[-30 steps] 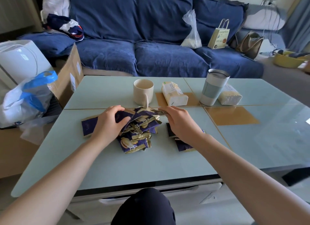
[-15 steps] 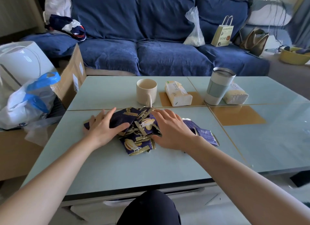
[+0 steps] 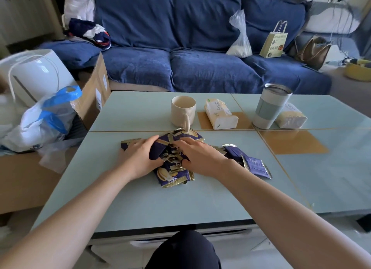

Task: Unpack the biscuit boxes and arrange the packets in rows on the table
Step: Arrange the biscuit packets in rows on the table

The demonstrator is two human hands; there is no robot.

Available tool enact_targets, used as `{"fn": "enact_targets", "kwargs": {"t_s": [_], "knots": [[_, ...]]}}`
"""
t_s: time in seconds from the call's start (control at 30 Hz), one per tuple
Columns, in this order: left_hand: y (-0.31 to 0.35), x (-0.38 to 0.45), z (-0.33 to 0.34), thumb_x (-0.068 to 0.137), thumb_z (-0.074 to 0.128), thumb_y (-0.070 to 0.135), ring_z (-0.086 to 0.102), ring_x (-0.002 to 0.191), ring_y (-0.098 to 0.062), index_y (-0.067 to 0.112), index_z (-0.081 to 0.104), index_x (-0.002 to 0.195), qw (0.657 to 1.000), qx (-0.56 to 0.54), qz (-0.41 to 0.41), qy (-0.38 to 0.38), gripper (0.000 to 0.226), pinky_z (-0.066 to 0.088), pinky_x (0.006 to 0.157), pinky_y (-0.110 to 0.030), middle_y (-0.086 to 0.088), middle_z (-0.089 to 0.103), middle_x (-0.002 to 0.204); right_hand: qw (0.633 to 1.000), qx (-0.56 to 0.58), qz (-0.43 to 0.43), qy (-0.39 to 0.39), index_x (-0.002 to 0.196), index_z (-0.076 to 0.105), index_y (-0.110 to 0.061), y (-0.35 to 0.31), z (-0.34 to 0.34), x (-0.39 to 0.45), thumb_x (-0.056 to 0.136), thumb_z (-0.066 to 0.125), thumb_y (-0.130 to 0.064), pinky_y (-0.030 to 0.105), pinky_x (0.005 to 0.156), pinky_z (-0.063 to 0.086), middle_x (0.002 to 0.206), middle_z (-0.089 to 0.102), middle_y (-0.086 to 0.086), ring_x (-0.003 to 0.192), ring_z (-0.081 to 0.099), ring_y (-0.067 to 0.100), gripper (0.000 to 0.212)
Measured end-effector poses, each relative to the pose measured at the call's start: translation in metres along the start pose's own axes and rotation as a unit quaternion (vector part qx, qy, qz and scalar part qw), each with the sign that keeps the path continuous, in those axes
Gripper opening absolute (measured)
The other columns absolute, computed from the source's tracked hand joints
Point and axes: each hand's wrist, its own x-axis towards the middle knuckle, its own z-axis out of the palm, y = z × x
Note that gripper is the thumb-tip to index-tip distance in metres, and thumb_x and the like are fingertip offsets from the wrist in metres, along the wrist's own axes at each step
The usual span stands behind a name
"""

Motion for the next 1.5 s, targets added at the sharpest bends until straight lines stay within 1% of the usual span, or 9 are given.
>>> {"fn": "enact_targets", "kwargs": {"t_s": [0.17,0.3,0.5,0.7,0.8,0.93,1.17,1.33,1.5], "knots": [[0.007,-0.004,0.008,0.077,0.066,0.032,0.048,0.123,-0.029,0.033,0.038,0.144,0.997,-0.019,0.044,0.058,0.073,0.048,0.091,-0.048,-0.001,0.052,0.134,0.997,-0.023,-0.045,0.064,0.142,0.041,-0.006,0.004,0.006,-0.005,0.096,0.050,-0.008,0.037,0.091,0.050,0.140,0.051,0.009,0.121,0.054,0.028,0.047],[0.010,-0.008,0.011,0.077,0.066,0.010,0.053,0.115,-0.034,0.022,0.050,0.139,0.989,-0.046,0.080,0.118,0.065,0.049,0.089,-0.042,-0.006,0.058,0.126,0.994,-0.005,-0.046,0.103,0.138,0.050,-0.010,0.010,0.005,-0.011,0.094,0.050,0.002,0.043,0.088,0.052,0.134,0.057,0.007,0.117,0.057,0.030,0.045],[0.026,-0.012,0.002,0.074,0.064,-0.004,0.059,0.106,-0.032,0.017,0.058,0.131,0.970,-0.056,0.120,0.205,0.061,0.048,0.082,-0.038,-0.006,0.063,0.116,0.984,0.082,-0.049,0.151,0.130,0.060,-0.009,0.017,-0.011,-0.023,0.086,0.059,-0.004,0.048,0.092,0.050,0.128,0.064,0.010,0.118,0.058,0.033,0.045],[0.062,-0.010,-0.011,0.071,0.064,-0.010,0.057,0.104,-0.032,0.013,0.058,0.129,0.951,-0.066,0.154,0.258,0.063,0.050,0.084,-0.043,-0.008,0.061,0.113,0.957,0.069,-0.070,0.274,0.123,0.064,-0.004,0.027,-0.036,-0.041,0.081,0.050,0.017,0.047,0.087,0.054,0.124,0.066,0.012,0.104,0.064,0.037,0.050],[0.092,-0.008,-0.010,0.073,0.064,-0.009,0.056,0.103,-0.031,0.015,0.057,0.130,0.942,-0.072,0.180,0.273,0.063,0.050,0.084,-0.043,-0.007,0.060,0.113,0.945,0.060,-0.056,0.318,0.121,0.066,-0.002,0.043,-0.050,-0.061,0.076,0.053,0.022,0.046,0.088,0.055,0.122,0.066,0.014,0.107,0.065,0.033,0.052],[0.138,-0.007,0.009,0.070,0.067,-0.008,0.055,0.104,-0.031,0.015,0.057,0.130,0.936,-0.077,0.227,0.259,0.066,0.052,0.079,-0.044,-0.007,0.060,0.115,0.937,0.024,-0.034,0.346,0.114,0.069,0.002,0.074,-0.050,-0.098,0.075,0.059,0.018,0.045,0.083,0.057,0.117,0.068,0.016,0.099,0.067,0.034,0.043],[0.183,-0.016,0.073,0.074,0.070,-0.001,0.052,0.110,-0.028,0.017,0.054,0.135,0.954,-0.029,0.267,0.133,0.066,0.054,0.074,-0.042,-0.002,0.057,0.122,0.959,0.060,0.074,0.266,0.115,0.070,-0.004,0.117,-0.004,-0.149,0.084,0.070,-0.002,0.045,0.087,0.055,0.114,0.071,0.012,0.104,0.066,0.031,0.031],[0.171,-0.017,0.084,0.082,0.068,0.044,0.044,0.121,-0.022,0.023,0.037,0.148,0.954,-0.043,0.282,0.091,0.076,0.042,0.102,-0.037,0.002,0.047,0.138,0.966,0.084,0.131,0.208,0.126,0.064,-0.017,0.131,0.010,-0.161,0.085,0.071,-0.038,0.037,0.100,0.048,0.131,0.060,-0.002,0.120,0.054,0.019,0.047],[0.155,-0.017,0.078,0.080,0.056,0.069,0.022,0.144,-0.020,0.024,0.023,0.153,0.971,-0.023,0.224,0.079,0.092,0.023,0.117,-0.046,0.001,0.030,0.154,0.962,0.097,0.161,0.196,0.142,0.041,-0.024,0.127,0.005,-0.157,0.083,0.046,-0.070,0.041,0.111,0.036,0.150,0.039,-0.003,0.137,0.034,0.020,0.075]]}}
